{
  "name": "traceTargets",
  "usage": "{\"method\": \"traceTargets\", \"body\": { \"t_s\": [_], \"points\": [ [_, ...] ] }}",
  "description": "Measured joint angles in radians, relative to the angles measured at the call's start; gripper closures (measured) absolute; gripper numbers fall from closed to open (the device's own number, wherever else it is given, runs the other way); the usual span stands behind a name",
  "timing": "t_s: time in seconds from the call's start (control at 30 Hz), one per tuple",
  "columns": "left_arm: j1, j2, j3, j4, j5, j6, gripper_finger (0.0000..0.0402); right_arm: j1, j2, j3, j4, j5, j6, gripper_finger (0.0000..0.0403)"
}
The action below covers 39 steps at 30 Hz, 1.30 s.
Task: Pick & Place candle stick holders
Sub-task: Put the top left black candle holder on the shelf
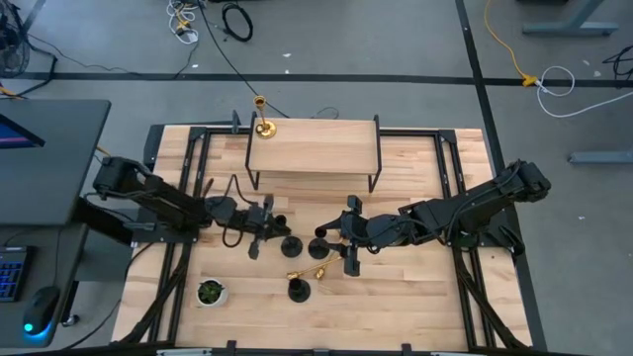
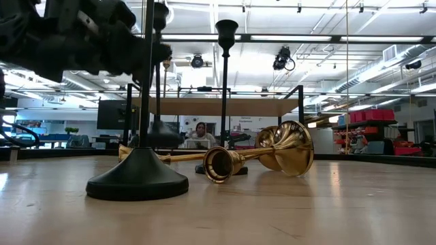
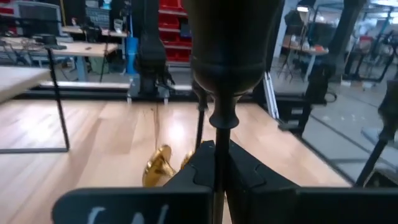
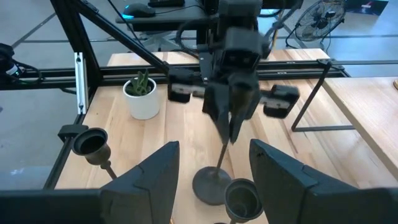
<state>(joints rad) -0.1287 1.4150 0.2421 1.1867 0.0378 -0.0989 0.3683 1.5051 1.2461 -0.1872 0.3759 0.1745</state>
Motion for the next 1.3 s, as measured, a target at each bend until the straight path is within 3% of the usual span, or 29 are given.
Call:
{"method": "traceTargets", "body": {
  "t_s": [0.13, 0.23, 0.4, 0.5, 0.73, 0.9, 1.3],
  "points": [
    [0.016, -0.112, 0.001, -0.109, 0.0, -0.039, 0.039, 0.0, 0.0, 0.0, 0.0, 0.0, -0.001, 0.0206],
    [0.021, -0.21, 0.037, -0.292, 0.0, -0.05, 0.039, -0.001, 0.005, 0.0, 0.002, 0.016, -0.011, 0.0206],
    [0.018, -0.342, 0.202, -0.652, -0.041, 0.007, 0.039, -0.009, 0.019, 0.0, 0.003, 0.052, -0.023, 0.0206],
    [0.018, -0.373, 0.318, -0.757, -0.048, 0.082, 0.0388, -0.012, 0.022, 0.0, 0.008, 0.053, -0.023, 0.0206],
    [0.018, -0.349, 0.561, -0.916, -0.004, 0.161, 0.039, -0.012, 0.022, 0.0, 0.067, 0.061, -0.075, 0.0206],
    [0.018, -0.289, 0.691, -1.044, 0.005, 0.172, 0.0389, -0.024, 0.022, 0.0, 0.11, 0.148, -0.1, 0.0206],
    [0.018, -0.139, 0.802, -1.056, 0.04, 0.216, 0.0387, -0.075, 0.028, 0.0, 0.259, 0.11, -0.167, 0.0206]
  ]
}}
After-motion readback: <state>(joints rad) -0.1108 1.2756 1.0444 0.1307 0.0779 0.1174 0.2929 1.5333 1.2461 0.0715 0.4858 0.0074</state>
